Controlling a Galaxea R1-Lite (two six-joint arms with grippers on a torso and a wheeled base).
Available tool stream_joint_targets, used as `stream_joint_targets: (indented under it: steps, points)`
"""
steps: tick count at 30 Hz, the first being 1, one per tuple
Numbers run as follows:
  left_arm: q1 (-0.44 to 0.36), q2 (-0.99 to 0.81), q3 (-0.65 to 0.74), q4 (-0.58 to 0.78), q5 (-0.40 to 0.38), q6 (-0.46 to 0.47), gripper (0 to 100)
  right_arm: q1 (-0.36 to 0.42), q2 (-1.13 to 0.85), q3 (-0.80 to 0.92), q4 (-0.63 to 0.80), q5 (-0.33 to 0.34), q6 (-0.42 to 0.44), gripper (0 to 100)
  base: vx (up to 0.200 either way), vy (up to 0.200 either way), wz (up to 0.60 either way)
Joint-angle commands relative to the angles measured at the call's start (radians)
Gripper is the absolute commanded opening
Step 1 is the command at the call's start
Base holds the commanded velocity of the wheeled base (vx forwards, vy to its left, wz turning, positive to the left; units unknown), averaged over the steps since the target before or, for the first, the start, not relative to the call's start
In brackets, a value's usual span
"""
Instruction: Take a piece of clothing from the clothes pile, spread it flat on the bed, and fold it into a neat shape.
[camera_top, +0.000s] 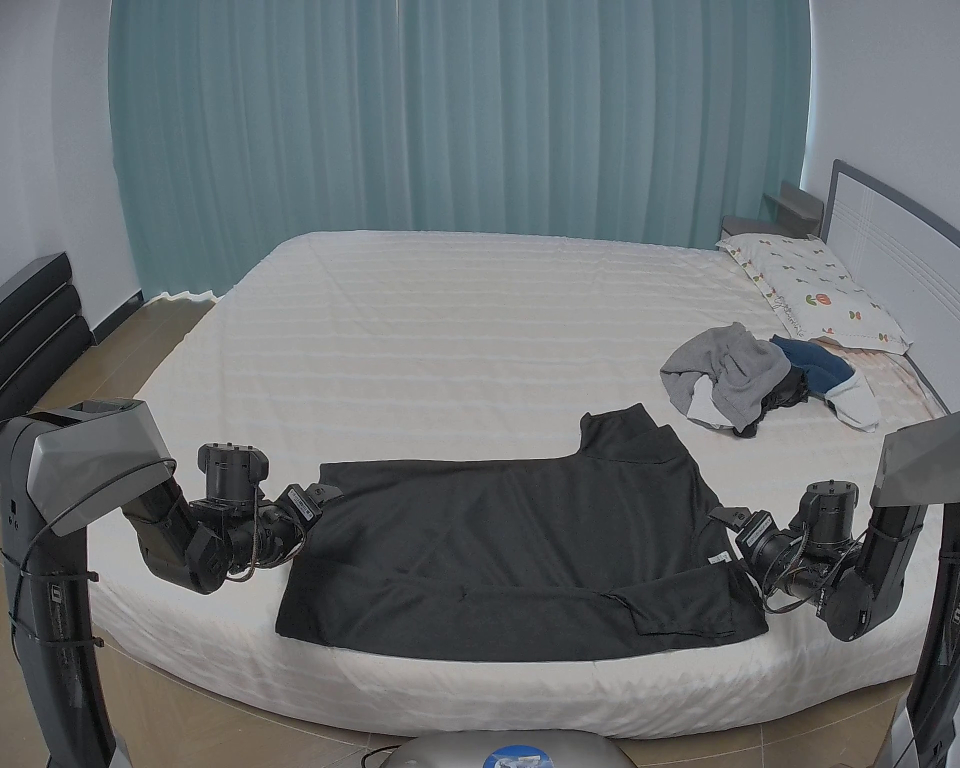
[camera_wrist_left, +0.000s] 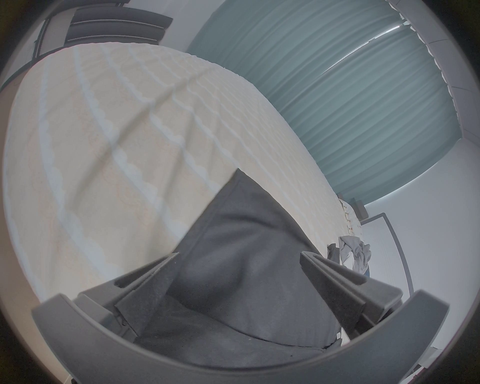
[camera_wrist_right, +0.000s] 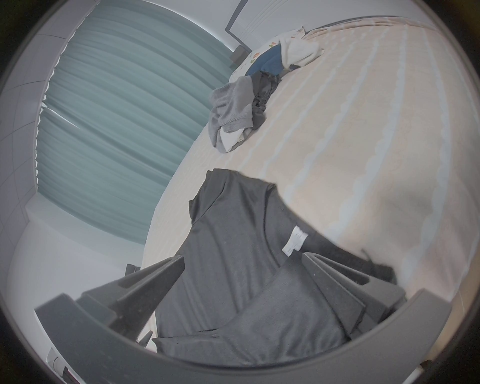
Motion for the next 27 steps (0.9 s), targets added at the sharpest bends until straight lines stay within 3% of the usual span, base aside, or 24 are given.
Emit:
stream_joint_targets:
  steps: [1,7,12,27]
  points:
    - [0.005,0.001,-0.020,0.000,0.001,0.000,100,0.000,0.020,0.002,-0.014,-0.001,0.000,100,0.000,0.000,0.00]
    - [0.025,0.003,-0.078,0.001,0.052,-0.048,100,0.003,0.027,0.008,-0.040,0.001,0.000,100,0.000,0.000,0.00]
    - [0.025,0.005,-0.081,-0.002,0.056,-0.046,100,0.007,0.028,0.010,-0.040,0.001,0.000,100,0.120,0.000,0.00]
    - [0.029,-0.003,-0.121,0.014,0.058,-0.051,100,0.013,0.031,0.010,-0.038,0.007,0.000,100,0.000,0.000,0.00]
